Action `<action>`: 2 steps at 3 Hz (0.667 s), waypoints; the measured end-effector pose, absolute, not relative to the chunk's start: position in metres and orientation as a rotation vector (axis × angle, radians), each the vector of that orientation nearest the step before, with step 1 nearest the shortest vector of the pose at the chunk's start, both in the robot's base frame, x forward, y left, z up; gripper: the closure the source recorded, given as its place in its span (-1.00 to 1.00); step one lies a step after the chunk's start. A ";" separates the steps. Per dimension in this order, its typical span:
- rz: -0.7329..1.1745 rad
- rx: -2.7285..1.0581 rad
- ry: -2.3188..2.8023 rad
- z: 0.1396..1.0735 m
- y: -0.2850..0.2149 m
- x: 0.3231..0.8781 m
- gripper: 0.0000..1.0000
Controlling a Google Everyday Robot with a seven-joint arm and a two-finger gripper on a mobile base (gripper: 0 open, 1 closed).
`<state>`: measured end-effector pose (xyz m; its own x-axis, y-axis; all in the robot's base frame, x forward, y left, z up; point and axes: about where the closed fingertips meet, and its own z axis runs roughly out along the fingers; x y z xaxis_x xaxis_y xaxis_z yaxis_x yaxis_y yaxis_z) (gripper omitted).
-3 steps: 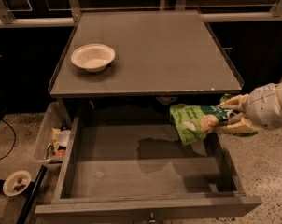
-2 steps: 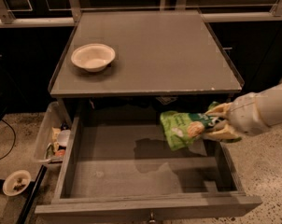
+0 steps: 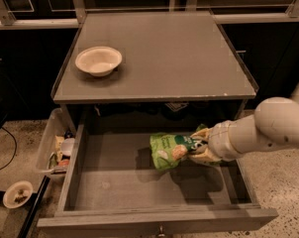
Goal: Place green rice chip bag into top drawer
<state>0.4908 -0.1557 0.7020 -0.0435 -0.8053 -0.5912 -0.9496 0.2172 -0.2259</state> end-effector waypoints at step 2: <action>0.332 -1.580 1.806 0.635 -0.115 0.496 1.00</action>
Offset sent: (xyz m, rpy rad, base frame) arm 0.0084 0.0555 -0.1064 0.1190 -0.0756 0.0310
